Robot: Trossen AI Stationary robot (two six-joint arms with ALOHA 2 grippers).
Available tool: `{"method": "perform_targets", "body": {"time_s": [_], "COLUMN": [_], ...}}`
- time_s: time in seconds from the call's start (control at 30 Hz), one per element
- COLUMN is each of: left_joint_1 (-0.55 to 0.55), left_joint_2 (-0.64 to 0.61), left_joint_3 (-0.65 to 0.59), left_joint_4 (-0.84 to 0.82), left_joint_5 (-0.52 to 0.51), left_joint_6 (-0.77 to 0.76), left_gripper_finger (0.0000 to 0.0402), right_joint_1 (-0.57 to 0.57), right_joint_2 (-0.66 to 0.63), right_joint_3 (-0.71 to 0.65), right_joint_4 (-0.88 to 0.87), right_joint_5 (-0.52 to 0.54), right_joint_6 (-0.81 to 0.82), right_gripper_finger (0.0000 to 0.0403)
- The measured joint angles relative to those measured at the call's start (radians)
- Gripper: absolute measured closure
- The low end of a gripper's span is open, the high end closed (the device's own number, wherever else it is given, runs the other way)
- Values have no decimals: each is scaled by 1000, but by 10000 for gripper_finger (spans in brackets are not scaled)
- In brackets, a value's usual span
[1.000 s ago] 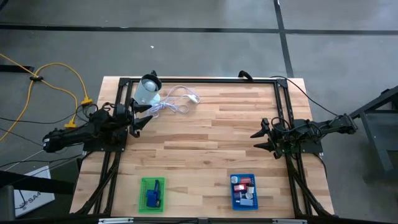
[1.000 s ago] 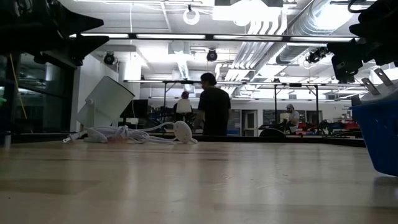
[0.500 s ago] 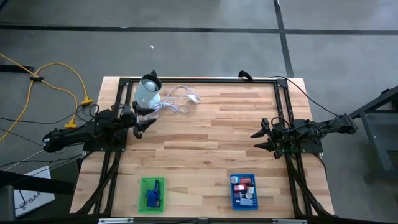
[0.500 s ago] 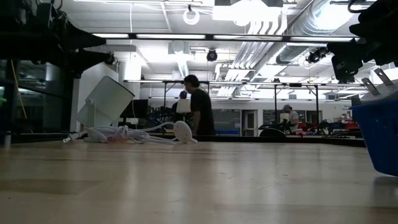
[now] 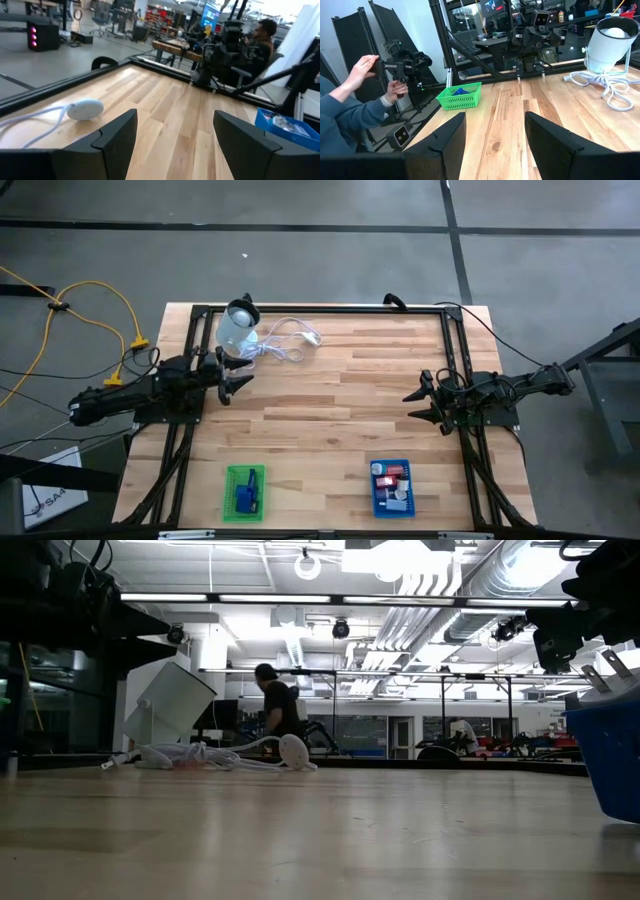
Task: Pick & Place Office items
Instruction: Return to Home Position
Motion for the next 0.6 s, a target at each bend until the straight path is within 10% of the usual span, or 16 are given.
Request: {"method": "perform_targets", "body": {"time_s": [0.6], "left_joint_1": [0], "left_joint_2": [0], "left_joint_3": [7], "left_joint_4": [-30], "left_joint_5": [13], "left_joint_6": [0], "left_gripper_finger": [146], "right_joint_1": [0], "right_joint_2": [0], "right_joint_3": [0], "right_joint_4": [0], "right_joint_5": [0], "right_joint_6": [0], "right_gripper_finger": [213]}}
